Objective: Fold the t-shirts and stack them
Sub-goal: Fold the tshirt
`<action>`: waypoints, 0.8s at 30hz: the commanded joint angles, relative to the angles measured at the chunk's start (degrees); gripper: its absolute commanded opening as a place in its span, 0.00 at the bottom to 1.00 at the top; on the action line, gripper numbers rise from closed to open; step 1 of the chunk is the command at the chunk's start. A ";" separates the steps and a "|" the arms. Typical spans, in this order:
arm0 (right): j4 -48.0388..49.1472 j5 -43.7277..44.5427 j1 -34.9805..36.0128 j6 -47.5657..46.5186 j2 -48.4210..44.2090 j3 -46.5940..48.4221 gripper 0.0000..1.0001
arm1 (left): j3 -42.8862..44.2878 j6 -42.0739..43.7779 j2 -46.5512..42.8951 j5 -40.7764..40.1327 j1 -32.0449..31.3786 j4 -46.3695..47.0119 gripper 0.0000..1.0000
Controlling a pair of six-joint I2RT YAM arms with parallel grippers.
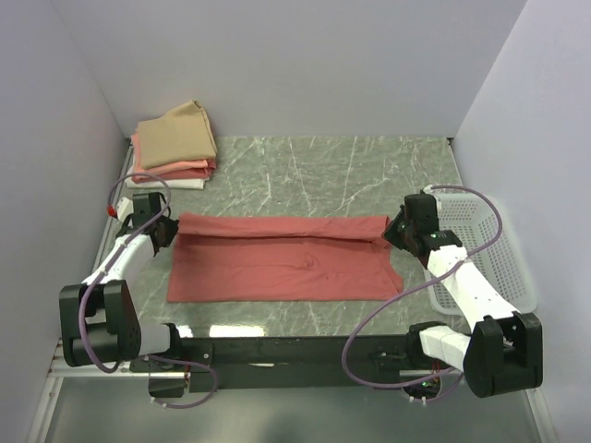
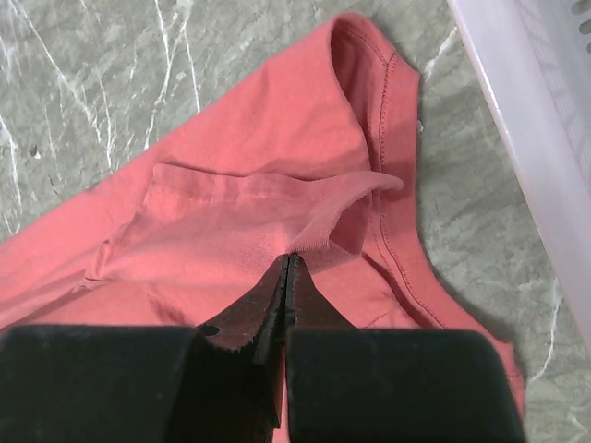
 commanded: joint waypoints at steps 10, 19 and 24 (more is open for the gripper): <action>1.57 0.60 -0.52 0.30 -2.04 -3.07 0.00 | -7.98 -1.39 -5.41 0.57 0.62 5.14 0.03; 0.51 -1.69 -0.43 -0.66 -6.25 -4.39 0.42 | -9.31 -0.69 -13.83 -0.75 0.53 3.73 0.42; 1.83 -4.86 -0.17 -1.63 -4.88 -2.46 0.48 | -8.70 1.86 -16.41 2.05 0.09 6.89 0.45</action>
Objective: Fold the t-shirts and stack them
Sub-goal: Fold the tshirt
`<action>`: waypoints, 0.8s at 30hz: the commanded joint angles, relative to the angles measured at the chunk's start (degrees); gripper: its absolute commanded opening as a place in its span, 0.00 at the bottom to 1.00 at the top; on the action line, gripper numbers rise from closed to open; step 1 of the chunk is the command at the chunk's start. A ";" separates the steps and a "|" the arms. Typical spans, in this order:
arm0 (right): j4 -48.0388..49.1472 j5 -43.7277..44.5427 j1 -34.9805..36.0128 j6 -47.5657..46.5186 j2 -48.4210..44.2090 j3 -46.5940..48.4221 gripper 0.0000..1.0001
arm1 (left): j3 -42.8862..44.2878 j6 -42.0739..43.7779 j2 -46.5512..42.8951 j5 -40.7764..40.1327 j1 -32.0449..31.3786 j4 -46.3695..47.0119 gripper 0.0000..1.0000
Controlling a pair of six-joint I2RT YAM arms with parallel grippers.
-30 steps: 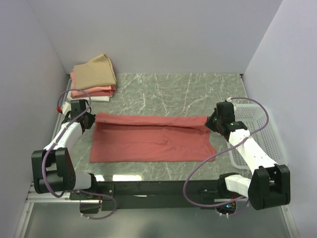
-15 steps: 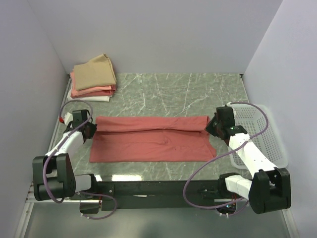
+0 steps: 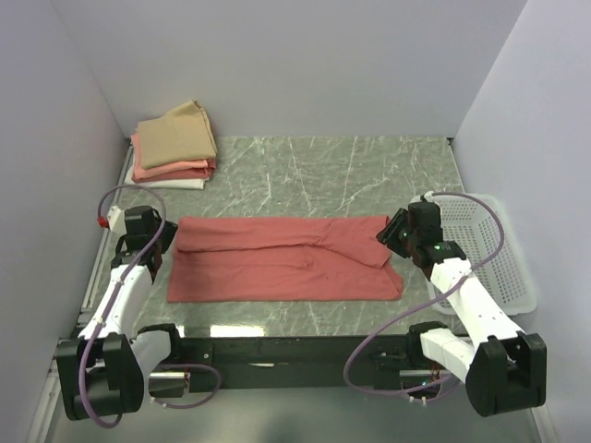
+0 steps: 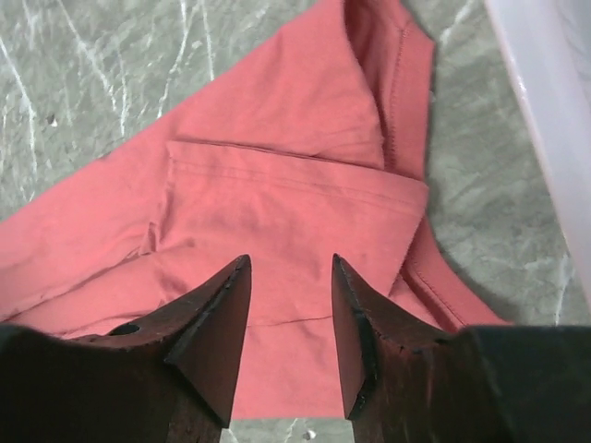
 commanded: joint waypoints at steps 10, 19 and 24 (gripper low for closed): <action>1.09 -0.06 5.71 -5.30 26.05 18.27 0.47 | 8.86 2.08 14.56 -1.74 -12.32 1.95 0.38; 0.91 7.16 13.89 -6.97 40.65 28.12 0.48 | 9.56 3.92 18.43 -1.47 -14.17 2.65 0.36; 1.61 10.32 15.91 -6.27 42.50 29.27 0.49 | 9.04 4.45 18.78 -0.95 -14.34 3.27 0.36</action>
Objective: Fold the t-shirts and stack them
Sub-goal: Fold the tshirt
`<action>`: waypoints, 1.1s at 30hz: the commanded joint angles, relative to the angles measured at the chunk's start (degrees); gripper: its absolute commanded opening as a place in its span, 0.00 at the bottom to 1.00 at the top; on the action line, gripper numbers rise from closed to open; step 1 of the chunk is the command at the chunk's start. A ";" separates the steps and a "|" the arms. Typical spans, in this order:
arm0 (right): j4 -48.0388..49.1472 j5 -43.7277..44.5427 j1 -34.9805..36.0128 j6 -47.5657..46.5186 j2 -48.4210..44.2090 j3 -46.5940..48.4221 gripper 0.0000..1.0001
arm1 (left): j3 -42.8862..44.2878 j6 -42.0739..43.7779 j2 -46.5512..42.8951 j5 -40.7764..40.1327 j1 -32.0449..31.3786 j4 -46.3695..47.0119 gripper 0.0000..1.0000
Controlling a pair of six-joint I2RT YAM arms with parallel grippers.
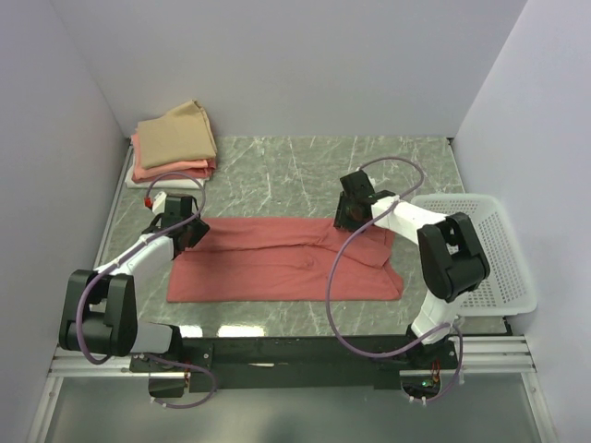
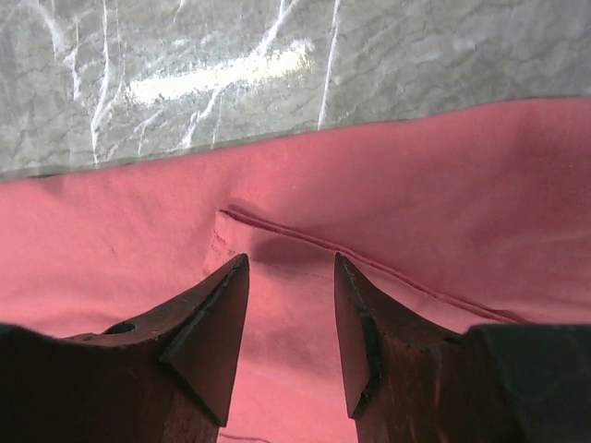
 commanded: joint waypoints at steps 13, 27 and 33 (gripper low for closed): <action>0.85 8.80 4.44 0.49 6.27 6.62 0.50 | 1.56 1.83 0.90 0.09 -0.51 1.96 0.35; 1.02 8.19 5.23 1.19 2.76 4.52 0.07 | 1.47 1.57 1.17 0.26 -0.69 1.70 0.34; 1.72 7.13 5.49 1.72 -1.10 1.62 0.00 | 1.12 1.39 1.17 0.35 -0.69 1.87 0.34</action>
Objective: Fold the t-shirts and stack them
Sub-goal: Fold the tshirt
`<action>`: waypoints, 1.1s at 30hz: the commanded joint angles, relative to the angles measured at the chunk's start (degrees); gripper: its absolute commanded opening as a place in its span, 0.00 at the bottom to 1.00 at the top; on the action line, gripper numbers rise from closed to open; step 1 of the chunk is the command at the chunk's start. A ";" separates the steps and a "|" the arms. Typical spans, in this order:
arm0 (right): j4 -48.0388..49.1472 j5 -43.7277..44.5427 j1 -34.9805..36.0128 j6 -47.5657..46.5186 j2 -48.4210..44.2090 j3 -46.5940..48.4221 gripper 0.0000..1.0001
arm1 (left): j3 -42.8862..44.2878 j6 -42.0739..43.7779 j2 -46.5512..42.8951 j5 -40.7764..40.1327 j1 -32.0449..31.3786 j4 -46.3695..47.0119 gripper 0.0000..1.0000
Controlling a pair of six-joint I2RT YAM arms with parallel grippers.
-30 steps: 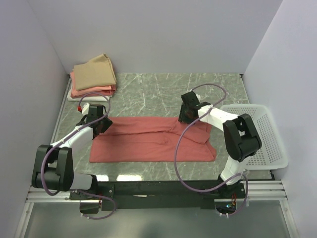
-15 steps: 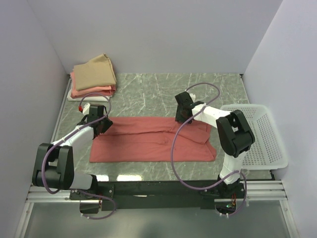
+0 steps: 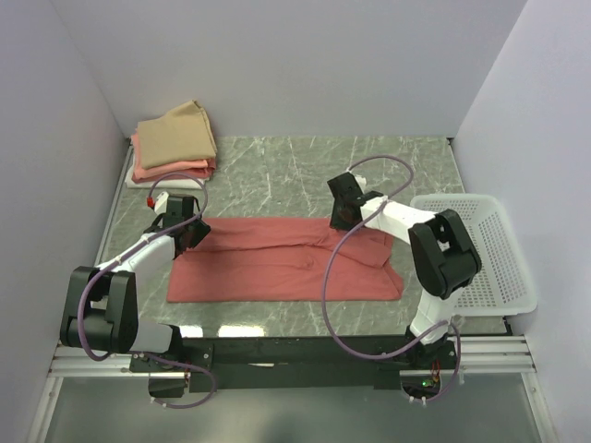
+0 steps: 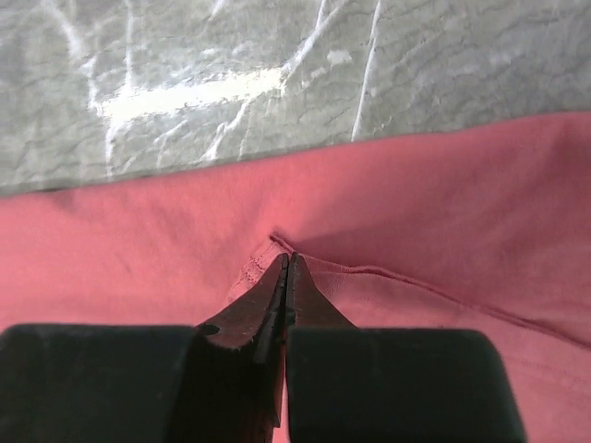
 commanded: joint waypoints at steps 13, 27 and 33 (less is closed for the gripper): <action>3.46 0.71 6.22 6.49 -19.07 -14.76 0.00 | 0.94 0.43 0.67 0.88 -0.23 1.52 0.35; 10.32 0.00 15.36 14.05 -29.63 -28.06 0.12 | 1.56 0.34 0.93 1.14 -0.23 1.61 0.35; 4.88 3.34 15.36 10.54 -33.23 -23.85 0.57 | 2.44 2.45 1.11 3.77 -0.40 2.84 0.36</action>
